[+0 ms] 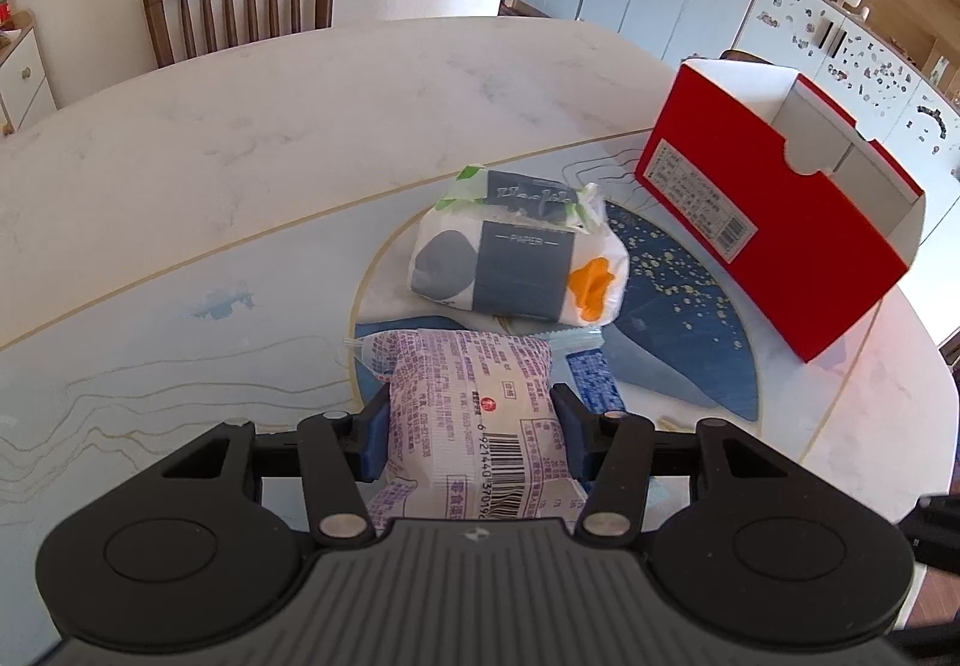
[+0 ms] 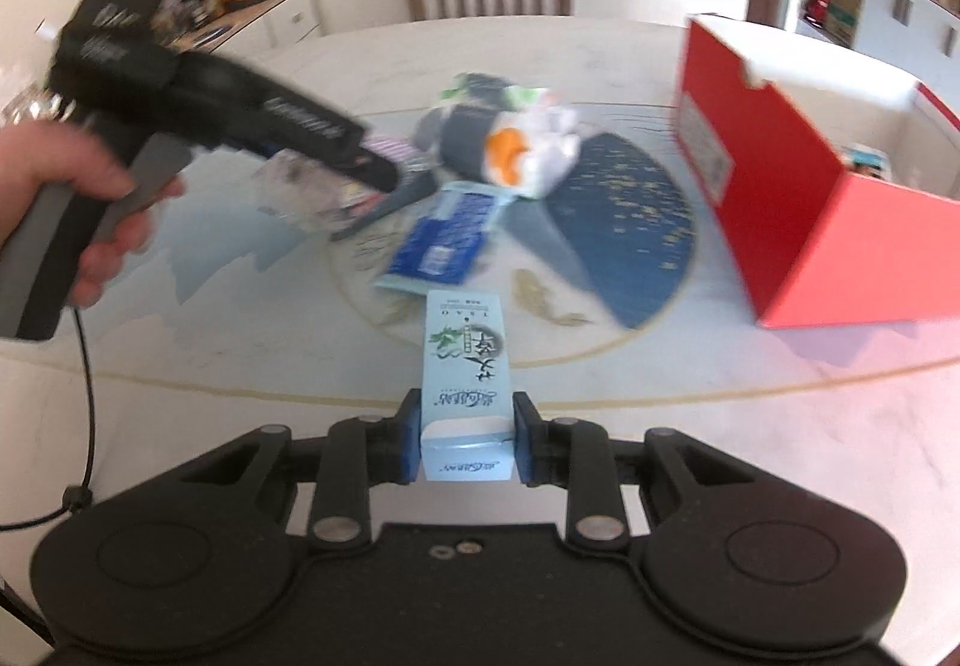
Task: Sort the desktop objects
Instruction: 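Lift and carry the light blue carton and purple-printed bread bag toward the red shoebox, then lower the carton and bread bag into the red shoebox with both tools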
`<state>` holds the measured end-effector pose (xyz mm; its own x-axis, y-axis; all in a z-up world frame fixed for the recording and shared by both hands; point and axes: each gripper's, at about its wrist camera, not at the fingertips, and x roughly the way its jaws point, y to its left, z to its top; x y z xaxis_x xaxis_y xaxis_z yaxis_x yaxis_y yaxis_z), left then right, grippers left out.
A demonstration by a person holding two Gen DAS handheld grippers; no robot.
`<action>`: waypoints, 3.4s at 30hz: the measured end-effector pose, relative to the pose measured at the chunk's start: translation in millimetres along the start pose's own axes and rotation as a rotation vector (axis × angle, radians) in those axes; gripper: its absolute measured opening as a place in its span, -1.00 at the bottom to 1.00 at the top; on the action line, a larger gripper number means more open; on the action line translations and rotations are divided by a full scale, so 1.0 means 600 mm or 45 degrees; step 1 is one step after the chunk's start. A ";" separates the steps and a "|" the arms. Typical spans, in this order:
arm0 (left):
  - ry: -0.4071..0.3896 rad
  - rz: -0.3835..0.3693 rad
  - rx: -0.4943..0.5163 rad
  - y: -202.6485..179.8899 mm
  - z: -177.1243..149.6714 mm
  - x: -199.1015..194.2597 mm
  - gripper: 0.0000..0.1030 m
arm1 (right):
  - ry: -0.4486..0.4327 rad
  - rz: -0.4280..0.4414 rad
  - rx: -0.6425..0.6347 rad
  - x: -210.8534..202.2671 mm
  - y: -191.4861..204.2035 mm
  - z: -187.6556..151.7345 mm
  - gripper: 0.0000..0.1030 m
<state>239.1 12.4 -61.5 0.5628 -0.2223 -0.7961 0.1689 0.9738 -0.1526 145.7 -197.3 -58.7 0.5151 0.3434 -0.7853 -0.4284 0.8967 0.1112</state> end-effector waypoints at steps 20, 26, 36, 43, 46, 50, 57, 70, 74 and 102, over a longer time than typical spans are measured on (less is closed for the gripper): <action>-0.036 -0.144 0.070 -0.093 -0.017 -0.081 0.01 | -0.120 -0.098 0.156 -0.120 -0.091 0.029 -0.46; -0.071 -0.185 0.117 -0.144 -0.002 -0.102 0.01 | -0.152 -0.131 0.171 -0.140 -0.114 0.043 -0.46; -0.122 -0.273 0.157 -0.216 0.049 -0.106 0.01 | -0.212 -0.172 0.215 -0.165 -0.186 0.069 -0.46; -0.143 -0.297 0.200 -0.271 0.096 -0.085 0.01 | -0.235 -0.193 0.229 -0.173 -0.245 0.091 -0.46; -0.149 -0.297 0.225 -0.294 0.118 -0.072 0.01 | -0.244 -0.202 0.238 -0.172 -0.275 0.104 -0.46; -0.156 -0.289 0.254 -0.323 0.148 -0.053 0.01 | -0.255 -0.228 0.233 -0.166 -0.312 0.121 -0.46; -0.143 -0.268 0.278 -0.363 0.198 -0.010 0.01 | -0.240 -0.250 0.226 -0.147 -0.372 0.146 -0.46; -0.068 -0.133 0.340 -0.412 0.269 0.095 0.01 | -0.165 -0.255 0.194 -0.094 -0.452 0.184 -0.46; -0.026 -0.124 0.320 -0.418 0.288 0.127 0.01 | -0.143 -0.256 0.166 -0.069 -0.463 0.198 -0.46; 0.169 -0.086 0.242 -0.436 0.302 0.241 0.03 | 0.073 -0.201 0.137 0.063 -0.503 0.230 -0.46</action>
<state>422.6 -283.5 -30.6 0.4361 -0.2661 -0.8597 0.3587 0.9275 -0.1051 396.9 -416.3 -37.9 0.5248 0.1827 -0.8314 -0.2627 0.9638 0.0460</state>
